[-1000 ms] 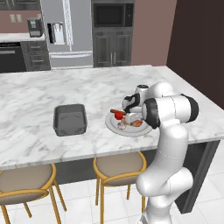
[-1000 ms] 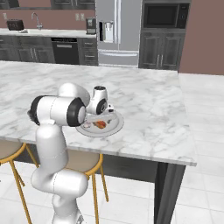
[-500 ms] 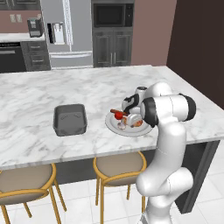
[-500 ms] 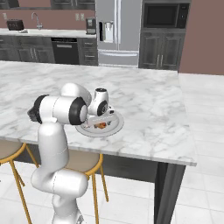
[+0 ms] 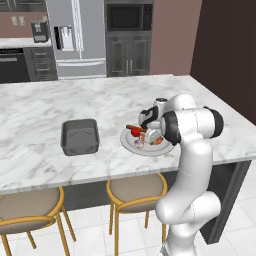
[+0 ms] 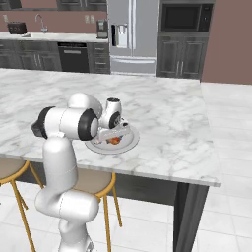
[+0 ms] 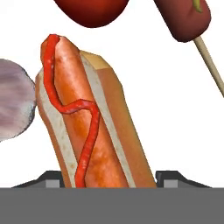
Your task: Place one cooked food and one vegetable from the large plate to each tupperware container.
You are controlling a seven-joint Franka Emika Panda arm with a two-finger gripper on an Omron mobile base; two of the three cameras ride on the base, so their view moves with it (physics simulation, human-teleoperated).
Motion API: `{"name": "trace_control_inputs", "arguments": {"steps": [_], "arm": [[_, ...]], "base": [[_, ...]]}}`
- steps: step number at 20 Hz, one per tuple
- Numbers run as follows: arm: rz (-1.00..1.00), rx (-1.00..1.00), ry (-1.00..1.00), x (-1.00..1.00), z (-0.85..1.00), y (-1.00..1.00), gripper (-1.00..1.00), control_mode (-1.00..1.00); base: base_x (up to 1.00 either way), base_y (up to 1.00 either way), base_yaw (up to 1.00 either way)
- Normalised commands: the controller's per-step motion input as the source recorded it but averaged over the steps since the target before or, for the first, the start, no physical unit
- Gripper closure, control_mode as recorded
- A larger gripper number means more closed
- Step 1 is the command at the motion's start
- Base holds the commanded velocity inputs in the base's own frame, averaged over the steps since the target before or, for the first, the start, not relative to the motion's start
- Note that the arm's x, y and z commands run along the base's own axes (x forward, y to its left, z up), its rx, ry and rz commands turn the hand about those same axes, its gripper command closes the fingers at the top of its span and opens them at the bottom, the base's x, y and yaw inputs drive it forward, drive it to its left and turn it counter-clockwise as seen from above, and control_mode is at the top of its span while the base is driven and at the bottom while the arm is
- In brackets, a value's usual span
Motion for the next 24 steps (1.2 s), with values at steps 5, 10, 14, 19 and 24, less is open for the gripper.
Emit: {"name": "trace_control_inputs", "arguments": {"steps": [5, 10, 14, 19, 24], "arm": [[0.00, 0.00, 0.00, -0.29, 0.14, 0.00, 1.00, -1.00], [-0.19, 0.00, 0.00, -0.65, 0.66, 0.05, 1.00, -1.00], [-0.25, -0.01, 0.00, -0.75, 0.82, 0.00, 1.00, -1.00], [-0.37, -0.09, 0.06, -0.53, 0.45, 0.58, 1.00, -1.00], [-0.45, -0.12, 0.02, -0.01, 0.68, 0.92, 1.00, -1.00]], "base": [[0.00, 0.00, 0.00], [0.00, 0.00, 0.00], [0.00, 0.00, 0.00], [0.00, 0.00, 0.00], [0.00, 0.00, 0.00]]}}
